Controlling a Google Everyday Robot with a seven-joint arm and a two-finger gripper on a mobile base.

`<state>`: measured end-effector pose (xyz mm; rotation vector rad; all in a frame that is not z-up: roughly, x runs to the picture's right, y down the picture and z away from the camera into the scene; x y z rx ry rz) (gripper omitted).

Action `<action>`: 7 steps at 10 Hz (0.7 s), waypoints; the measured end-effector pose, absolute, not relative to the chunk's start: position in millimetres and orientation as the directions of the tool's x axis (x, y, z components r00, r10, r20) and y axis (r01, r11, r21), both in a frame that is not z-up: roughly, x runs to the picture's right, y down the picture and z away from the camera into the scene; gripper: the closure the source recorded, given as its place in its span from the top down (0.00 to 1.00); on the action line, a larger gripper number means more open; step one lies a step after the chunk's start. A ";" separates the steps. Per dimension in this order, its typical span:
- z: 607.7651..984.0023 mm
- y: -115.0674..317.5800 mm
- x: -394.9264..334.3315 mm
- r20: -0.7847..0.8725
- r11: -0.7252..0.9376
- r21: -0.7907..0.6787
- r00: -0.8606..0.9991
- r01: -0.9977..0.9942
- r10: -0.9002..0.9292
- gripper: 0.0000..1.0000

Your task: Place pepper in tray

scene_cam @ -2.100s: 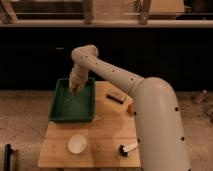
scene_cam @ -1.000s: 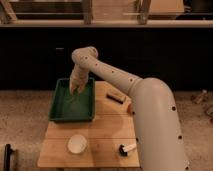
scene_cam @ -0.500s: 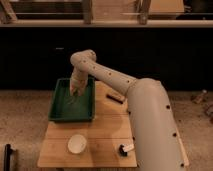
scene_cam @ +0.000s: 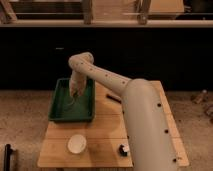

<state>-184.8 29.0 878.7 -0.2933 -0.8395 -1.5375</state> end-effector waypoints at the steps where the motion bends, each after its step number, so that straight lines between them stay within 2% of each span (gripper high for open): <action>1: 882.7 32.8 -185.1 0.643 0.063 0.324 -0.171 0.944 -0.747 0.00; 7: 896.2 52.7 -183.6 0.671 0.077 0.301 -0.154 0.950 -0.726 0.00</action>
